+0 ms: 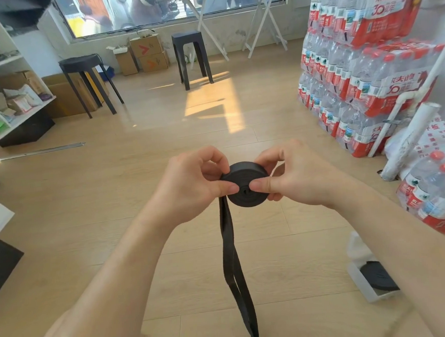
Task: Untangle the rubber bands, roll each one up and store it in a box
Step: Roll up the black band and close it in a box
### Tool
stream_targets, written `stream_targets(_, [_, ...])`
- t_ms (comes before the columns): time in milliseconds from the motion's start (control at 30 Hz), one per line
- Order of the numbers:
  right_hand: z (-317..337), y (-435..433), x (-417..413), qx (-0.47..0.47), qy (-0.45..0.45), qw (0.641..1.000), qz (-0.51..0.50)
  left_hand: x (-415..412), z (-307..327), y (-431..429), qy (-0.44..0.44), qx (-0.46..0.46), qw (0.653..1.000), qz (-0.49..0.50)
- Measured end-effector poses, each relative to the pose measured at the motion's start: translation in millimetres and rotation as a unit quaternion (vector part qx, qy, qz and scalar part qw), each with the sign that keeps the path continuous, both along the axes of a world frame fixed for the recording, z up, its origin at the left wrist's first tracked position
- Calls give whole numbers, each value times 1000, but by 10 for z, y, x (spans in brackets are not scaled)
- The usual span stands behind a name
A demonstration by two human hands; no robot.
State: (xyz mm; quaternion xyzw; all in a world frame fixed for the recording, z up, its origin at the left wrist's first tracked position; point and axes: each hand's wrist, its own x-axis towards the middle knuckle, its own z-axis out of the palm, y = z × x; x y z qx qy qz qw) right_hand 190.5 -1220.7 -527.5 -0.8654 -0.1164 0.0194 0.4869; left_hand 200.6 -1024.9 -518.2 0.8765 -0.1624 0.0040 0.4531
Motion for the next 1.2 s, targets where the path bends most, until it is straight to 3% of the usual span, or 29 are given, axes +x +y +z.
stream_targets(300, [-9,6,29,106,10,994,-20,-26,77,51,32,-17,998,-57])
stream_targets(633, [-37,12,36,187,16,981,-40,-15,-26,-68,-2,-120,992,28])
stream_targets(833, [-42,-2,36,249,41,966,-55,0,-39,-84,23,-189,981,40])
stream_targets(1000, [-72,26,43,296,60,951,-62,-30,-15,-76,47,-167,985,-1])
stream_targets(1200, [-83,53,29,307,131,942,-26,-31,-24,-46,7,-138,990,19])
